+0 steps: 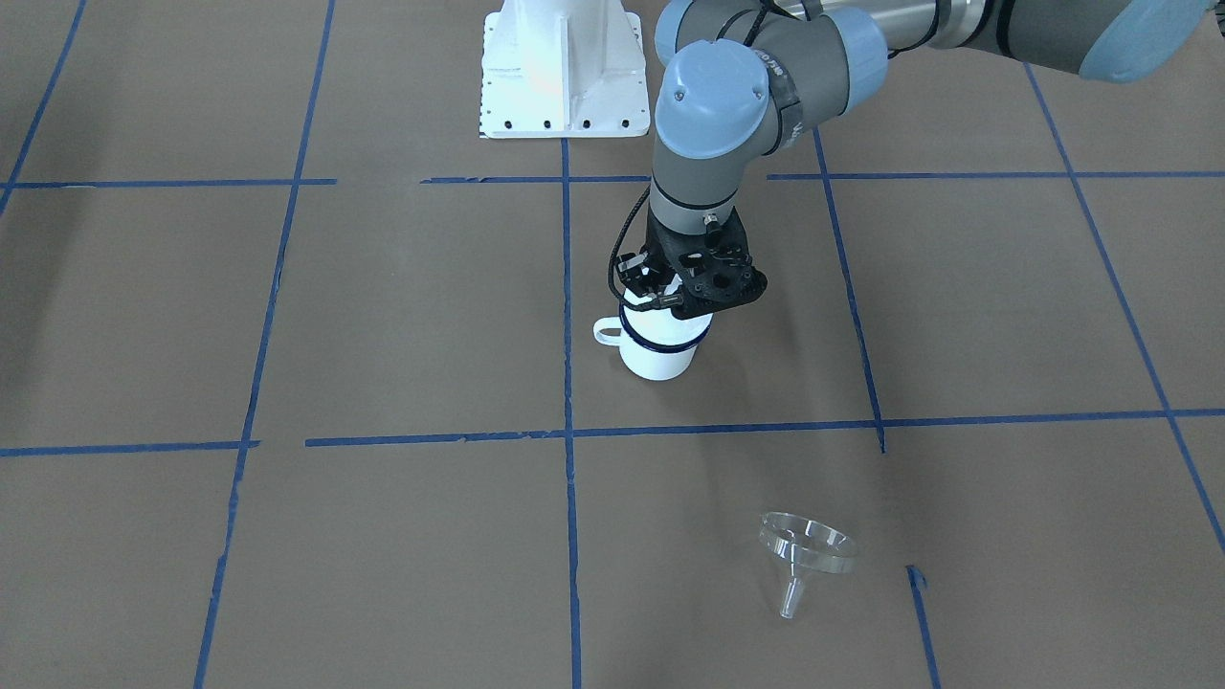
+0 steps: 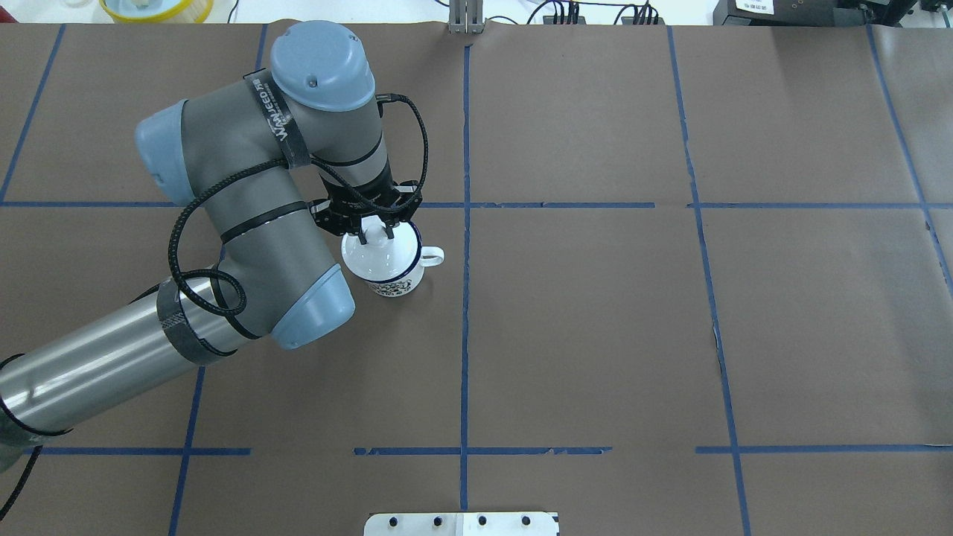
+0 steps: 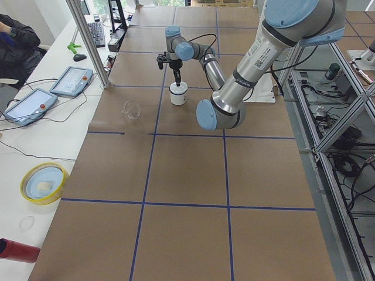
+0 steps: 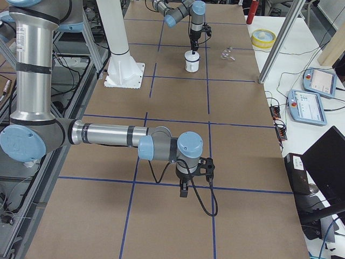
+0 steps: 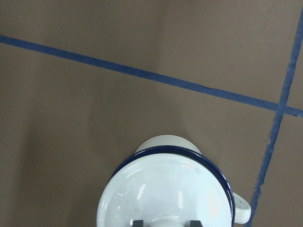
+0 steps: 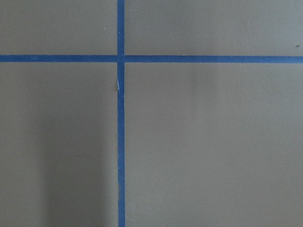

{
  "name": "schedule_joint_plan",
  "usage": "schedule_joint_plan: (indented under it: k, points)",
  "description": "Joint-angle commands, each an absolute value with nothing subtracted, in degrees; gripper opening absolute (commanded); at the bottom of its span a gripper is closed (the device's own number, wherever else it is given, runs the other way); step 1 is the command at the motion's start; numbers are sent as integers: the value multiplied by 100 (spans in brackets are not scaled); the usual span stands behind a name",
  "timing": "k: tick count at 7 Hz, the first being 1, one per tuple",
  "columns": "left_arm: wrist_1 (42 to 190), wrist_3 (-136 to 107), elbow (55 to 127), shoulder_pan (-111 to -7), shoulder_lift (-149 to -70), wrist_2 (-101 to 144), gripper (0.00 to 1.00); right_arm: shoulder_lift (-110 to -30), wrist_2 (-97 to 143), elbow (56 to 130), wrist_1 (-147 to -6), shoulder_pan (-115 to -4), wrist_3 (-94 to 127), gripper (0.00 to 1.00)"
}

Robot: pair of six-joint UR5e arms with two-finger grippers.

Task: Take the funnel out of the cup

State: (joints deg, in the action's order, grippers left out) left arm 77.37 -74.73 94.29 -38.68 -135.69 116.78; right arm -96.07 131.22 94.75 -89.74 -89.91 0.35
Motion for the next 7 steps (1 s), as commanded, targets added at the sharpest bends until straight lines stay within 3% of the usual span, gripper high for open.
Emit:
schedule_joint_plan:
  k: [1,2,4,7]
  points:
    - [7961,-7672,9422,-3867,-13553,11707,74,-9606,13122,9475,-8974,-8991,35,100]
    - [7972,-7682,9422,-3867,-13561,11698,100,-9606,13122,9475,-8974,-8991,35,100]
    - [7963,-7638,9509,-3867,-13553,11698,100,-9606,13122,9475,-8974,-8991,35,100]
    - [7578,-6556,10492,-4689,-13106,11689,100,-9606,13122,9475,-8974,-8991,35,100]
